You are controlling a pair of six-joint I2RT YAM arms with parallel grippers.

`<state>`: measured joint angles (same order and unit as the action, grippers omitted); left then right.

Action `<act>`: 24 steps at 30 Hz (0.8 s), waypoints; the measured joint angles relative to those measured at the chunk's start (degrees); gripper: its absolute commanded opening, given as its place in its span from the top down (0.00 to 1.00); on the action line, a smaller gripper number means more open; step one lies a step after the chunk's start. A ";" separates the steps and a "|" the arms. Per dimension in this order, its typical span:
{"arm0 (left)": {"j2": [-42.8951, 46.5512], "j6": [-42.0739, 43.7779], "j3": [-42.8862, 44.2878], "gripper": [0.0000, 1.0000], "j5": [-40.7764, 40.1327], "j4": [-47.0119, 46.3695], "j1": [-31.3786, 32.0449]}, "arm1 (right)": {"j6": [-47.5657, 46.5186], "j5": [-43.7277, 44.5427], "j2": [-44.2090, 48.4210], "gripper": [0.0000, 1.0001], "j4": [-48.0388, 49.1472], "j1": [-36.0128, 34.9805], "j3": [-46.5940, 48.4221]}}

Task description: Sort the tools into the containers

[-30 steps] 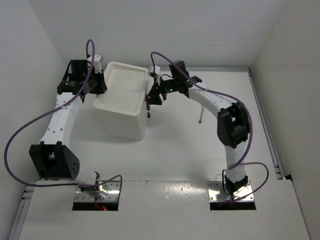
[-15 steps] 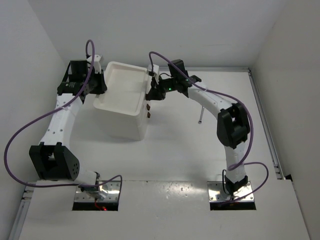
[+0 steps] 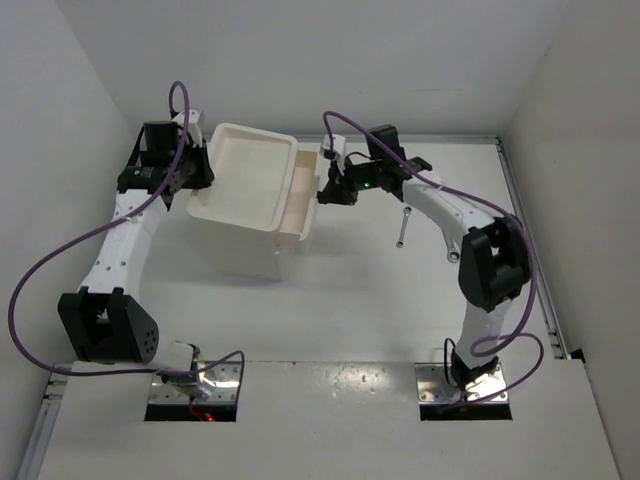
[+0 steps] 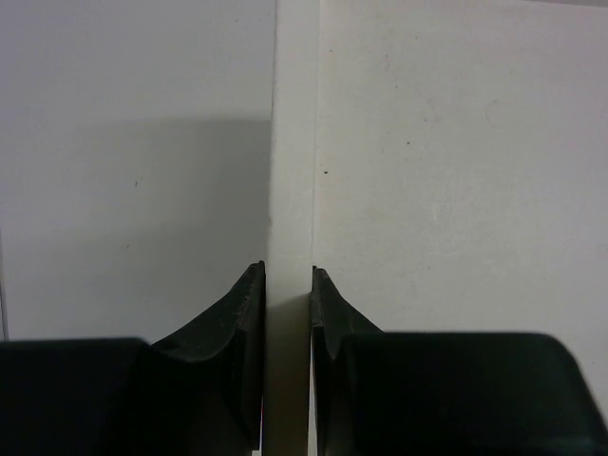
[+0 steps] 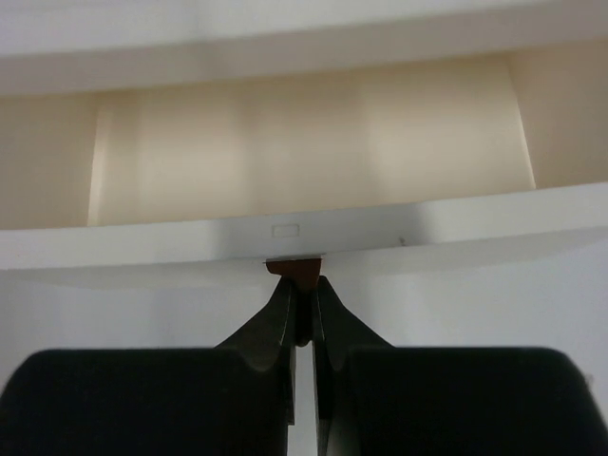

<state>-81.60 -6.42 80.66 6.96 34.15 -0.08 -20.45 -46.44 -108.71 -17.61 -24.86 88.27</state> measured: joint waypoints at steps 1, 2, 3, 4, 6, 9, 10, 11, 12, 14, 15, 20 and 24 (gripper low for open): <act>0.02 -0.28 -0.04 1.00 -0.39 -0.04 0.00 | -0.37 -0.04 0.92 1.00 -0.52 0.87 -1.01; 0.09 -0.57 -0.13 1.00 -0.59 -0.17 0.00 | -0.72 -0.07 1.66 1.00 -0.85 1.64 -1.84; 0.13 -0.98 -0.20 1.00 -0.72 -0.33 0.00 | -0.96 -0.11 2.27 1.00 -1.01 2.25 -2.51; 0.26 -1.38 -0.33 1.00 -0.83 -0.37 0.04 | -1.33 -0.20 2.73 0.98 -1.16 3.04 -3.19; 0.28 -1.81 -0.37 1.00 -0.94 -0.44 0.07 | -1.81 -0.37 3.23 0.85 -1.27 3.80 -3.91; 0.28 -2.10 -0.39 0.78 -0.96 -0.46 0.07 | -2.43 -0.44 3.54 0.50 -1.92 4.00 -4.26; 0.28 -2.14 -0.39 0.67 -0.96 -0.46 0.07 | -2.78 -0.26 3.63 0.45 -2.27 4.13 -4.42; 0.28 -2.67 -0.39 0.53 -1.05 -0.46 0.07 | -3.06 -0.11 3.65 0.41 -2.54 4.31 -4.72; 0.28 -3.30 -0.39 0.24 -1.09 -0.39 0.04 | -2.95 -0.04 3.65 0.39 -2.80 4.46 -4.98; 0.28 -4.81 -0.52 0.11 -1.22 -0.11 -0.02 | -2.75 0.04 3.67 0.39 -3.41 4.85 -5.46; 0.28 -5.46 -0.61 0.07 -1.18 0.04 -0.02 | -2.36 0.07 3.76 0.37 -3.48 4.98 -5.66; 0.02 -6.32 0.83 0.05 0.68 1.01 -0.02 | 2.75 1.49 5.31 0.37 -3.19 6.29 -5.86; -0.85 -5.97 7.37 0.04 2.95 2.01 -0.02 | 8.48 2.89 9.18 0.37 -0.85 9.70 -7.80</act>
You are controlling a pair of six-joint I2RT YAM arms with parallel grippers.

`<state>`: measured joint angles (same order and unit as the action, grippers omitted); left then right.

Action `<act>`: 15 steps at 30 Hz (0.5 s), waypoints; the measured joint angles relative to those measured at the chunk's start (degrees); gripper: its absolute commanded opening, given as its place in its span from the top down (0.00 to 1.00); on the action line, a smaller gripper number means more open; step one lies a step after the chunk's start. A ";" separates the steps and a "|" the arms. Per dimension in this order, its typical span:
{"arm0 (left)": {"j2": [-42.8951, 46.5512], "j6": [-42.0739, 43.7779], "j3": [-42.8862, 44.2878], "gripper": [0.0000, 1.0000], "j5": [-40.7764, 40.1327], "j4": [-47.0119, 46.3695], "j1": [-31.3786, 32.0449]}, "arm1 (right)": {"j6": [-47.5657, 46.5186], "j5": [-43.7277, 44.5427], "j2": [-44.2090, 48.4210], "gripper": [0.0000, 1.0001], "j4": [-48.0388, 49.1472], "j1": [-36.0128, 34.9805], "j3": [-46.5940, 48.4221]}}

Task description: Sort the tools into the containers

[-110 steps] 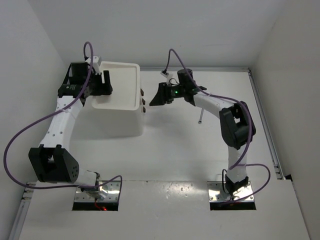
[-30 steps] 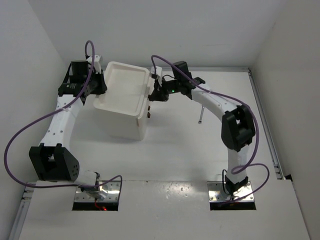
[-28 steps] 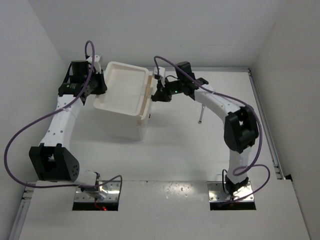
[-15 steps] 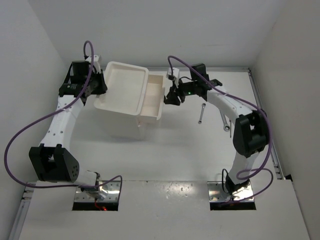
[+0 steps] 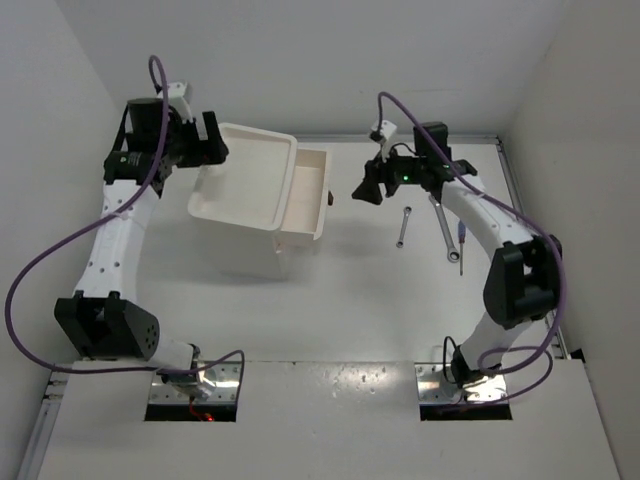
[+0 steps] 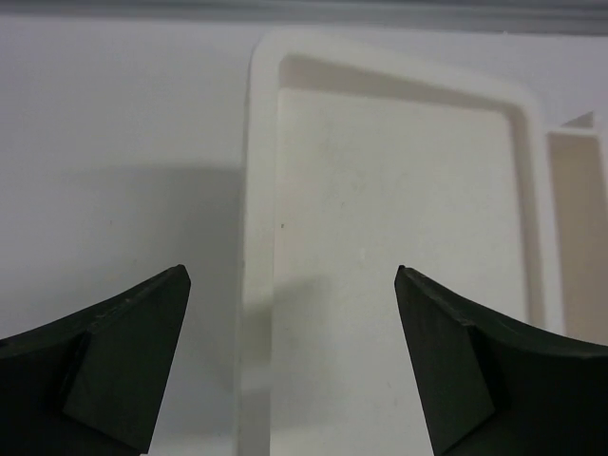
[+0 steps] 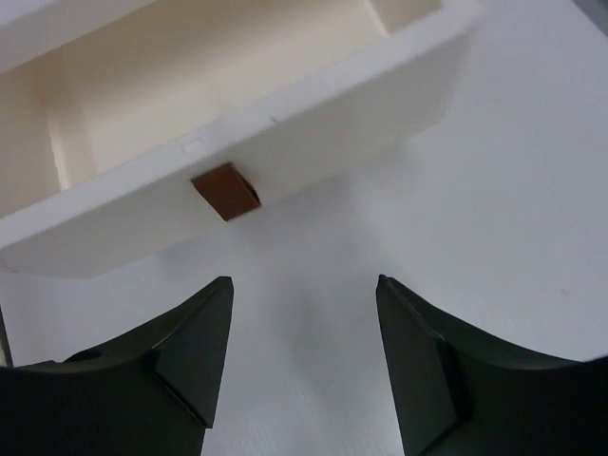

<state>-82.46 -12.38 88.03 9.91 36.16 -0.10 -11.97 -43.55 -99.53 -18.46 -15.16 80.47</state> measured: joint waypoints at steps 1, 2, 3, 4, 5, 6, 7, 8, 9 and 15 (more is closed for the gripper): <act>-0.22 0.15 2.40 0.04 0.39 0.26 0.00 | 1.40 0.74 1.38 0.37 0.20 1.09 -0.87; -0.33 0.35 5.01 0.04 0.81 0.44 0.00 | 2.86 1.66 2.67 0.37 0.31 2.12 -1.68; -0.33 0.61 7.56 0.04 1.05 0.66 0.00 | 4.61 2.99 3.85 0.39 0.39 3.32 -2.45; -0.33 0.92 10.23 0.04 1.01 0.85 0.00 | 6.38 4.55 4.94 0.39 0.26 4.39 -3.17; -0.33 1.16 12.55 0.04 0.68 0.81 0.00 | 7.82 5.97 5.53 0.41 0.02 5.16 -3.61; -0.09 1.38 14.73 0.04 -0.04 0.50 0.00 | 9.88 7.96 5.97 0.44 -0.63 6.19 -4.02; 0.26 1.40 15.41 0.04 -0.81 0.28 0.00 | 11.17 9.44 5.97 0.46 -1.51 6.71 -4.15; 1.09 1.40 15.52 0.04 -1.92 0.07 0.00 | 13.25 11.69 5.77 0.48 -2.51 7.37 -4.57; 1.90 1.40 15.30 0.04 -2.91 0.33 0.00 | 15.34 13.57 5.42 0.51 -3.58 7.87 -5.14; 9.25 1.40 4.48 0.04 -6.60 -0.50 0.00 | 28.04 27.17 -0.74 0.57 -10.75 9.31 -7.30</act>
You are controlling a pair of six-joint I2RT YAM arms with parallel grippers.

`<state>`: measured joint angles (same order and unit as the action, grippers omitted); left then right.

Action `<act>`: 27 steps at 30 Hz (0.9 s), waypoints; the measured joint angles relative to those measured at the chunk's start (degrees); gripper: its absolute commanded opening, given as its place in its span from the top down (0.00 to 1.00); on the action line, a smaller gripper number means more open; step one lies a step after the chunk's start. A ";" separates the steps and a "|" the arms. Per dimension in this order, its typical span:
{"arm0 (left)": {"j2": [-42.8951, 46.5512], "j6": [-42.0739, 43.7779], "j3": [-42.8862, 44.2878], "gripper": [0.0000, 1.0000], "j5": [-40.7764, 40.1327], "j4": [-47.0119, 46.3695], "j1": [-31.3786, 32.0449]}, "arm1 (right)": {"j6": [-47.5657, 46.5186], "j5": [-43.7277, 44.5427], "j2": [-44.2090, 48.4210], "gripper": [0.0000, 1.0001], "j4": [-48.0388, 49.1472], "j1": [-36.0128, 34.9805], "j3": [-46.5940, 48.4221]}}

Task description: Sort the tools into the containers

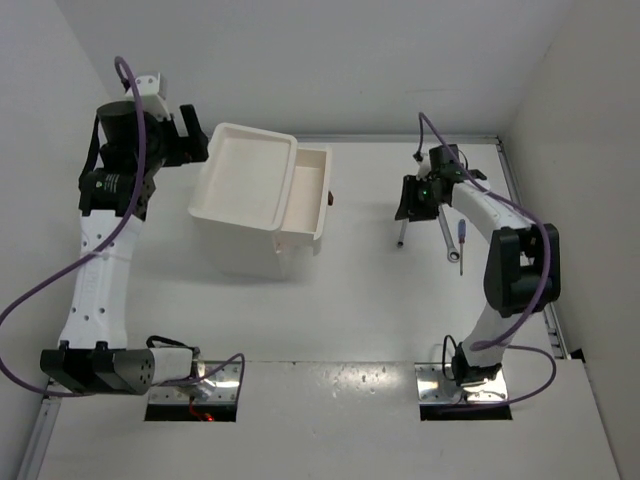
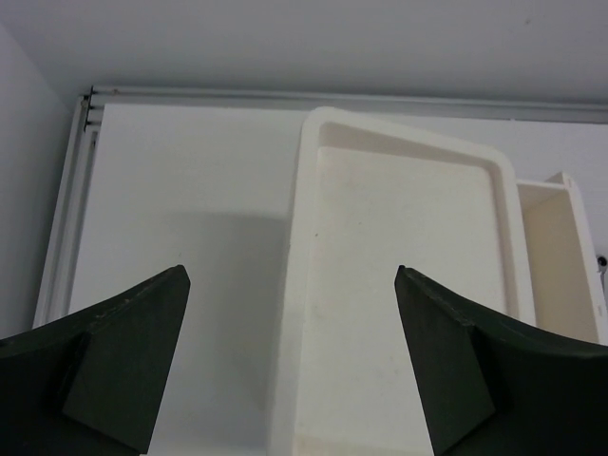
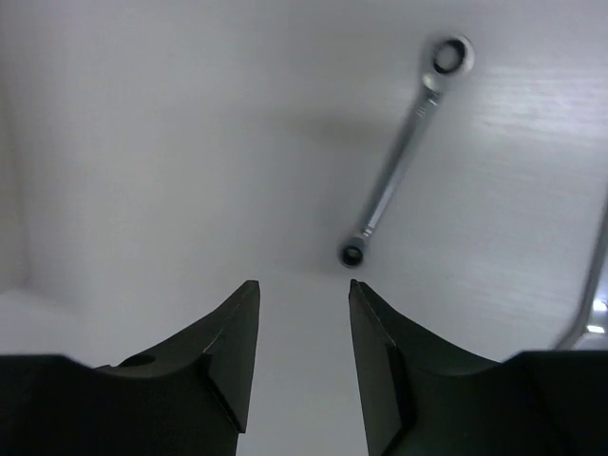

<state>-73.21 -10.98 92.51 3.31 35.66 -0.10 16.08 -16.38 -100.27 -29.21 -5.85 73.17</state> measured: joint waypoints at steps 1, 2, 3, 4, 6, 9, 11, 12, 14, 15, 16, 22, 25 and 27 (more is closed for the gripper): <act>0.70 -0.02 -1.38 0.04 -0.24 0.09 0.00 | 1.44 2.27 -0.96 0.59 -1.05 0.33 -0.02; 1.09 -0.07 -2.43 0.04 -0.42 0.17 0.00 | 2.60 4.50 -1.70 0.60 -1.95 0.55 0.00; 1.27 -0.11 -3.02 0.04 -0.63 0.26 0.00 | 3.82 6.84 -2.05 0.60 -2.86 0.92 -0.02; 1.36 -0.17 -3.67 0.04 -0.85 0.15 0.00 | 3.96 7.89 -2.05 0.62 -3.67 1.51 0.13; 1.60 -0.24 -5.03 0.04 -1.14 0.04 0.00 | 3.10 9.51 -2.08 0.62 -5.92 3.23 1.68; 1.70 -0.24 -6.43 0.04 -1.27 -0.13 0.00 | -0.09 10.95 -2.25 0.65 -7.80 7.52 4.31; 1.97 -0.24 -7.50 0.04 -1.29 -0.44 0.00 | -2.34 12.70 -2.54 0.66 -8.59 10.62 5.22; 2.23 -0.24 -8.46 0.04 -1.36 -0.96 0.00 | -3.50 13.81 -2.84 0.66 -8.90 12.07 5.33; 2.45 -0.28 -9.86 0.04 -1.36 -1.44 0.00 | -5.46 16.06 -3.91 0.68 -9.79 14.71 5.46; 2.47 -0.44 -10.54 0.04 -1.31 -1.81 0.00 | -6.25 17.00 -4.85 0.69 -10.25 15.87 5.55; 2.47 -0.57 -11.21 0.04 -1.20 -2.08 0.00 | -7.10 17.90 -5.95 0.69 -10.73 16.74 5.75; 2.27 -1.51 -12.13 0.04 0.44 -2.93 -0.02 | -9.70 19.21 -12.48 0.69 -12.85 18.69 8.11; 2.03 -1.60 -12.13 0.04 1.29 -3.43 -0.42 | -10.14 19.21 -14.71 0.64 -13.40 18.69 10.29; 1.75 -1.62 -12.13 0.04 2.34 -3.67 -0.96 | -10.25 19.21 -15.96 0.63 -13.57 18.69 11.82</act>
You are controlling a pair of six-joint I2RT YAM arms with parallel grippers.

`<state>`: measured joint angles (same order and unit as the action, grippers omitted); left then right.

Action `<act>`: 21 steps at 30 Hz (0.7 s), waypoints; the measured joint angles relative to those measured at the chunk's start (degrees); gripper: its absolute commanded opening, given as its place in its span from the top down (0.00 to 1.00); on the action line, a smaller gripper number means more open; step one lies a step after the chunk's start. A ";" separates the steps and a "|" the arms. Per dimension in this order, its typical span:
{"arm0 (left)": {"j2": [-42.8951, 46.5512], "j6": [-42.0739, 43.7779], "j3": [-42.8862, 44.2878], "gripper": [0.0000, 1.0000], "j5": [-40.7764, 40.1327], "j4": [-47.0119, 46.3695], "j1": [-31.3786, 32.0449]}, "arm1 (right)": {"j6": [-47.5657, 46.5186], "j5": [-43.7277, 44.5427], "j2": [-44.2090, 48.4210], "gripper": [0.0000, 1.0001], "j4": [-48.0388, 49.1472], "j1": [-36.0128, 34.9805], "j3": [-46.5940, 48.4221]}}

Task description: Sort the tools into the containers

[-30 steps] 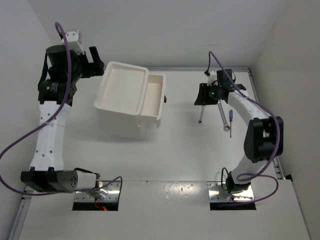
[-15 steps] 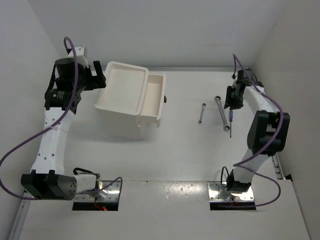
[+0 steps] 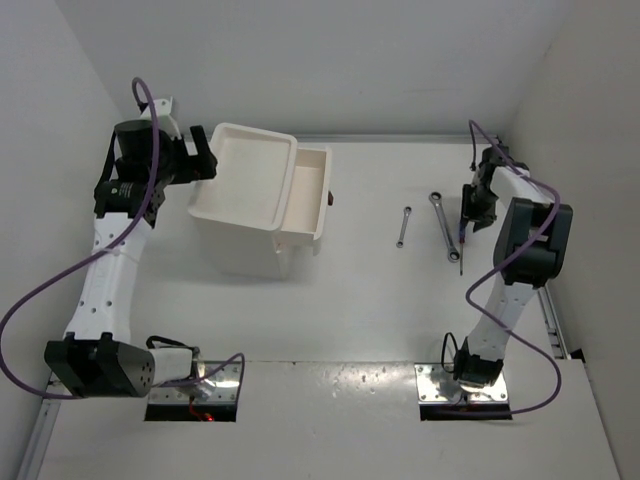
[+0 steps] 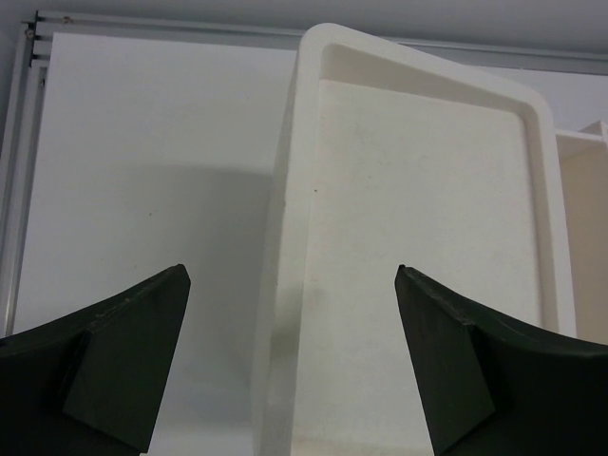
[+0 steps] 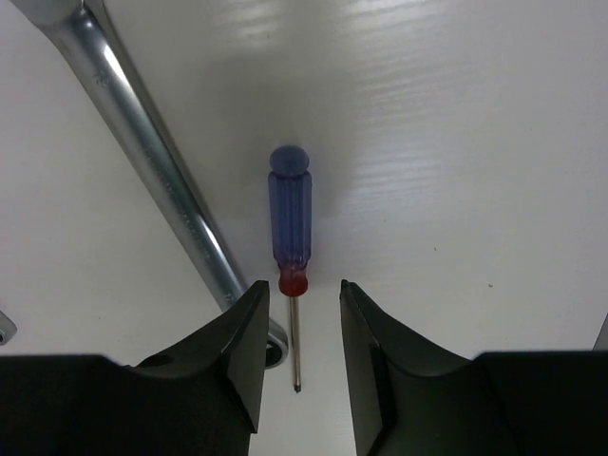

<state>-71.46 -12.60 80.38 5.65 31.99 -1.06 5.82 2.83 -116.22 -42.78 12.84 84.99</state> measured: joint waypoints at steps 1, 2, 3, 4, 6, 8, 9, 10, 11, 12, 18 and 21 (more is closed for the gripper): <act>-0.13 -0.13 0.00 0.04 0.46 0.00 -0.37 | 0.00 0.02 -0.68 0.63 -0.11 0.00 0.79; -0.24 -0.17 0.00 0.04 0.79 0.00 -0.72 | 0.00 0.04 -1.31 0.63 -0.17 0.00 1.49; -0.35 -0.20 0.00 0.04 1.07 0.00 -1.07 | 0.00 0.07 -1.90 0.63 -0.26 0.00 2.05; -0.44 -0.24 0.00 0.04 1.27 0.00 -1.46 | 0.00 0.09 -2.51 0.63 -0.24 0.00 2.49; -0.55 -0.37 0.00 0.04 1.81 -0.02 -1.99 | 0.00 0.13 -4.00 0.63 -0.66 0.00 3.54; -0.68 -0.39 0.00 0.04 2.16 -0.07 -2.21 | 0.04 0.15 -5.49 0.63 -1.11 0.00 4.44; -0.79 -0.39 0.00 0.04 2.34 -0.09 -2.32 | 0.20 0.15 -6.34 0.63 -1.20 0.00 4.94; -0.87 -0.39 0.00 0.04 2.56 -0.11 -2.45 | 0.26 0.13 -6.95 0.64 -1.27 0.00 5.27; -0.96 -0.39 0.00 0.04 2.73 -0.11 -2.51 | 0.35 0.13 -7.54 0.66 -1.27 0.00 5.46; -1.03 -0.39 0.00 0.04 2.84 -0.15 -2.58 | 0.44 0.13 -7.96 0.68 -1.29 0.00 5.49; -1.57 -0.70 0.00 0.04 3.23 -0.39 -2.84 | 1.36 -0.44 -9.94 1.00 -3.06 0.00 7.89; -1.62 -1.03 0.02 0.04 3.39 -0.39 -2.84 | 1.86 -2.40 -10.36 1.00 -4.24 -0.02 9.14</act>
<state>-73.08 -13.63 80.40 9.04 31.59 -3.90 7.68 0.43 -126.58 -47.03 12.82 94.13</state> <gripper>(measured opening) 0.959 0.094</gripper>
